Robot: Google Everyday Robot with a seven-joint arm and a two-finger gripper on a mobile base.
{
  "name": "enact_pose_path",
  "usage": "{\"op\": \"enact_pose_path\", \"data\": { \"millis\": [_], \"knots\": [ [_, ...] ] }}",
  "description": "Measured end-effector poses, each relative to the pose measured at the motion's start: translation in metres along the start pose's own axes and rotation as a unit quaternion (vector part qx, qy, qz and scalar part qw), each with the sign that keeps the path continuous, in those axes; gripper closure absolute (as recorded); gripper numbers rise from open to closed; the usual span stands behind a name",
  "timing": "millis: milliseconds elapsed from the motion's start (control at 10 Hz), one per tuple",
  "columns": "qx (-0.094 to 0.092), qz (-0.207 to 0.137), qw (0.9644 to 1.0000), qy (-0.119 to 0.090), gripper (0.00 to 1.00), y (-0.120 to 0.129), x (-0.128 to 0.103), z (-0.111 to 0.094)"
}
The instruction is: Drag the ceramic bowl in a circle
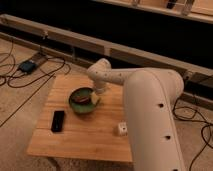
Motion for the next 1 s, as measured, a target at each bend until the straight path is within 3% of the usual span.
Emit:
{"op": "enact_pose_path", "data": {
  "millis": [300, 700, 1000],
  "knots": [
    [-0.007, 0.002, 1.0, 0.004, 0.58, 0.0, 0.0, 0.008],
    [-0.016, 0.008, 0.9998, 0.011, 0.97, -0.007, 0.007, -0.002],
    [-0.006, 0.022, 0.9996, 0.015, 1.0, -0.03, 0.015, -0.01]
  ]
}}
